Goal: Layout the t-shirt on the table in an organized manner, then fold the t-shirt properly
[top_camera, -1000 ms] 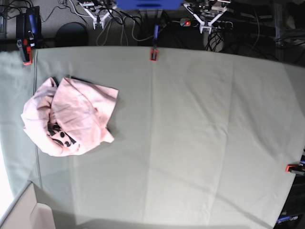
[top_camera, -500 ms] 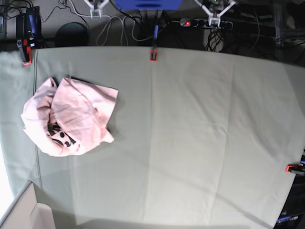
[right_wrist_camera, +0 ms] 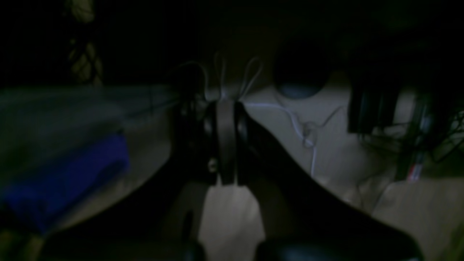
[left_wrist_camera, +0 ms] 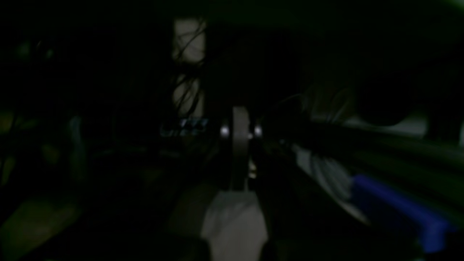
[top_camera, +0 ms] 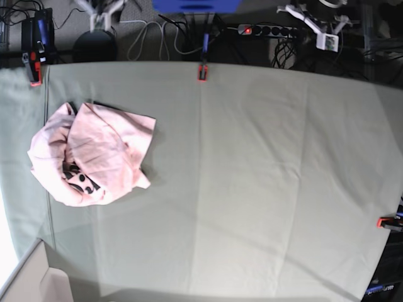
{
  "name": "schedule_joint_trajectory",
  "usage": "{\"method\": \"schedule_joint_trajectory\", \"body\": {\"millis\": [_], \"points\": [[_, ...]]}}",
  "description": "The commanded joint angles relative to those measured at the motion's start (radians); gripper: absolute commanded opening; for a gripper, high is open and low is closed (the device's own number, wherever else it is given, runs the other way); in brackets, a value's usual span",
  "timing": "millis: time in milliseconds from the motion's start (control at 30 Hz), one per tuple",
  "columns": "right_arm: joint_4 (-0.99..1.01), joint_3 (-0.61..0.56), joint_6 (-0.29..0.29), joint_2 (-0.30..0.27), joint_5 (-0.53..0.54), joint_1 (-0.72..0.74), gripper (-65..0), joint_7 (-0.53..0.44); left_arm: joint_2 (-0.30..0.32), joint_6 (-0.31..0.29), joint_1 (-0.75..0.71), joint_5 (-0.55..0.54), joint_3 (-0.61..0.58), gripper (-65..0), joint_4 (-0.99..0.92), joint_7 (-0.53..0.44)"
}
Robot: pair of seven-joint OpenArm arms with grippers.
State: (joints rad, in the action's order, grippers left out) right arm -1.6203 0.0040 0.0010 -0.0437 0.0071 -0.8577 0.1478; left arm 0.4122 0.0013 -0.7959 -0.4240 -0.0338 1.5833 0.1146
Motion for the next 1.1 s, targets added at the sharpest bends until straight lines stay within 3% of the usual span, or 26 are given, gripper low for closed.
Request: {"method": "schedule_joint_trajectory", "body": {"millis": [0, 200, 367, 467, 567, 733, 800, 867, 1067], "points": [[-0.071, 0.008, 0.004, -0.005, 0.004, -0.015, -65.0, 0.0, 0.012, 0.003, -0.024, -0.02, 0.027, -64.9, 0.061, -0.025], [-0.331, 0.037, 0.004, -0.011, 0.003, 0.045, -65.0, 0.155, -0.036, 0.003, -0.043, -0.066, 0.145, -64.9, 0.226, -0.023], [-0.363, 0.034, 0.004, -0.011, 0.001, 0.223, -65.0, 0.364, -0.082, 0.003, -0.03, -0.066, 0.176, -64.5, 0.268, -0.022], [-0.361, 0.038, 0.004, -0.011, 0.001, 0.32, -59.9, 0.473, -0.085, 0.003, -0.012, -0.068, 0.17, -62.9, 0.279, -0.022], [-0.361, 0.04, 0.004, -0.014, 0.001, 0.391, -50.5, 0.513, -0.088, 0.003, -0.004, -0.068, 0.168, -53.1, 0.282, -0.022], [-0.357, 0.041, 0.004, -0.034, 0.0, 0.449, -34.7, 0.514, -0.108, -0.004, 0.0, -0.068, 0.168, -26.1, 0.282, -0.022], [-0.329, 0.041, 0.004, -0.037, 0.0, 0.466, -30.6, 0.514, -0.108, -0.004, 0.014, -0.068, 0.163, -19.5, 0.28, -0.022], [-0.277, 0.047, 0.004, -0.051, 0.0, 0.487, -28.7, 0.514, -0.108, -0.004, 0.033, -0.068, 0.143, -15.8, 0.274, -0.022], [-0.114, 0.115, 0.004, -0.051, 0.0, 0.53, -31.9, 0.505, -0.108, -0.004, 0.043, -0.068, 0.113, -15.5, 0.269, -0.022]]}}
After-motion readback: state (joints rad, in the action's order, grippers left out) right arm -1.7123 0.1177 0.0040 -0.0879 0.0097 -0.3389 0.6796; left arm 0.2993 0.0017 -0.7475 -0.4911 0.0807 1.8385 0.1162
